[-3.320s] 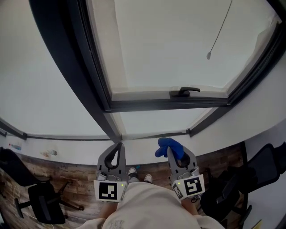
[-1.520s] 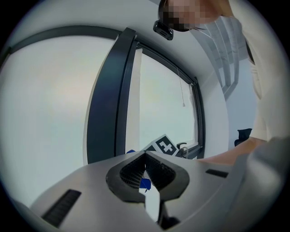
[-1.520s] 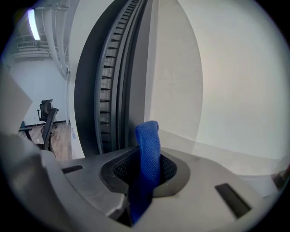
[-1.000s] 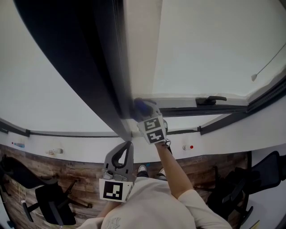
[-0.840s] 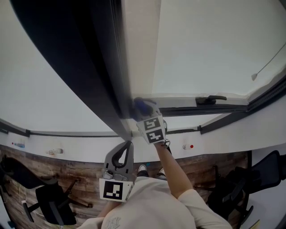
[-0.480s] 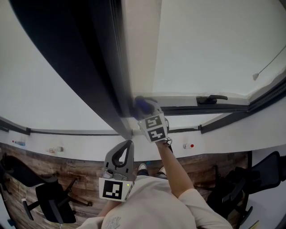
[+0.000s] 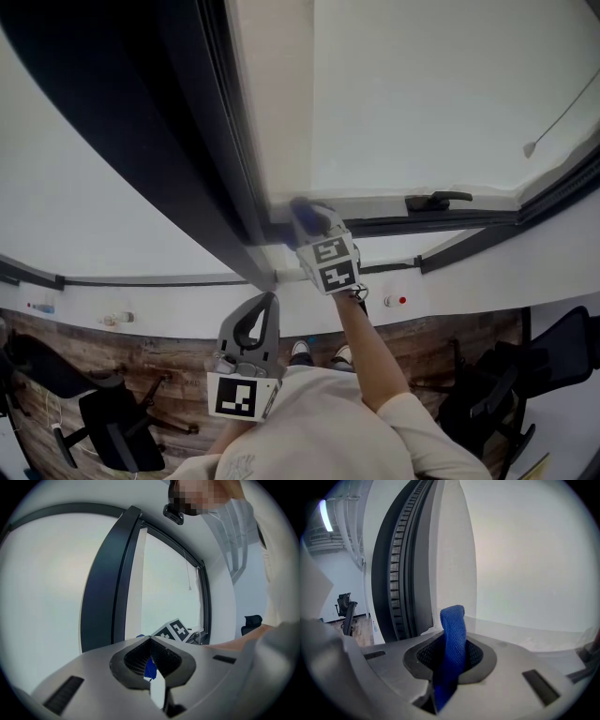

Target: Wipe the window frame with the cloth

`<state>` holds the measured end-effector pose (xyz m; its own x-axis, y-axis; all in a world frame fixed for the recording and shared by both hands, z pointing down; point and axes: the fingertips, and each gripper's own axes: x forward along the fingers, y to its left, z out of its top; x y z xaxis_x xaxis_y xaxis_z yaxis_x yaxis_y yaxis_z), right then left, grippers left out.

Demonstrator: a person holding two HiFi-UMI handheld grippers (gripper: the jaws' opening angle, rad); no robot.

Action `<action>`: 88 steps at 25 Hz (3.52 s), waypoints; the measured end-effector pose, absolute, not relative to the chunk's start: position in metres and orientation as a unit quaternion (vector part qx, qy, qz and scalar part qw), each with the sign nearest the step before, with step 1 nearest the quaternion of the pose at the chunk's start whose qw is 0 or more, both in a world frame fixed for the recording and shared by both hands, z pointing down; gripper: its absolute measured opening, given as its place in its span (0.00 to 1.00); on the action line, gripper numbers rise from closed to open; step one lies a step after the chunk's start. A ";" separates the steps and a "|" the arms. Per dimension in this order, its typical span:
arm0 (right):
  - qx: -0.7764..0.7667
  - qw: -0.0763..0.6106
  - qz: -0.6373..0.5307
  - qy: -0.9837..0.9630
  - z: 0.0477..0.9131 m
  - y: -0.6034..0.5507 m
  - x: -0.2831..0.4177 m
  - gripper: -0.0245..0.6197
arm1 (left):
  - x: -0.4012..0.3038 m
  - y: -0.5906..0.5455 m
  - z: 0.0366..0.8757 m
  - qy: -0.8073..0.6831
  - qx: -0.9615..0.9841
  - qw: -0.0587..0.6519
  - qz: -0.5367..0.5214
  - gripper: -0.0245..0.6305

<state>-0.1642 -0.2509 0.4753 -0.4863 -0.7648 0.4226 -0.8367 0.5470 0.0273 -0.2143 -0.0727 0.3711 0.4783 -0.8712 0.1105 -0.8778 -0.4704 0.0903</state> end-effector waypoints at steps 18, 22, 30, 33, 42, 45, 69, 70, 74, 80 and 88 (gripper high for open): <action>0.509 0.184 0.098 -0.835 0.473 -0.256 -0.109 0.15 | -0.193 -0.073 0.368 -0.491 0.869 0.058 0.026 0.05; 0.514 0.181 0.101 -0.832 0.473 -0.256 -0.100 0.15 | -0.188 -0.073 0.368 -0.488 0.871 0.059 0.026 0.05; 0.520 0.177 0.106 -0.829 0.474 -0.257 -0.082 0.15 | -0.176 -0.075 0.365 -0.490 0.869 0.065 0.021 0.05; 0.521 0.176 0.106 -0.829 0.474 -0.257 -0.077 0.15 | -0.173 -0.074 0.368 -0.489 0.870 0.057 0.029 0.05; 0.519 0.172 0.107 -0.831 0.471 -0.258 -0.062 0.15 | -0.159 -0.074 0.365 -0.491 0.869 0.057 0.027 0.05; 0.521 0.171 0.107 -0.830 0.470 -0.259 -0.054 0.15 | -0.154 -0.075 0.364 -0.492 0.868 0.058 0.025 0.05; 0.557 0.164 0.123 -0.804 0.471 -0.262 0.021 0.15 | -0.119 -0.071 0.357 -0.489 0.871 0.052 0.024 0.05; 0.560 0.163 0.124 -0.803 0.470 -0.262 0.025 0.15 | -0.117 -0.071 0.356 -0.489 0.871 0.052 0.023 0.05; 0.568 0.161 0.126 -0.797 0.471 -0.263 0.038 0.15 | -0.114 -0.070 0.356 -0.486 0.872 0.051 0.023 0.05; 0.581 0.158 0.130 -0.788 0.471 -0.263 0.057 0.15 | -0.114 -0.068 0.357 -0.485 0.872 0.051 0.025 0.05; 0.589 0.154 0.129 -0.782 0.470 -0.262 0.061 0.15 | -0.117 -0.066 0.356 -0.488 0.871 0.053 0.024 0.05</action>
<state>0.0611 -0.2625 0.4704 -0.2574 -0.8823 0.3940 -0.9622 0.2715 -0.0206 -0.1172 -0.0658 0.3563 0.5221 -0.8478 0.0933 -0.8528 -0.5177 0.0679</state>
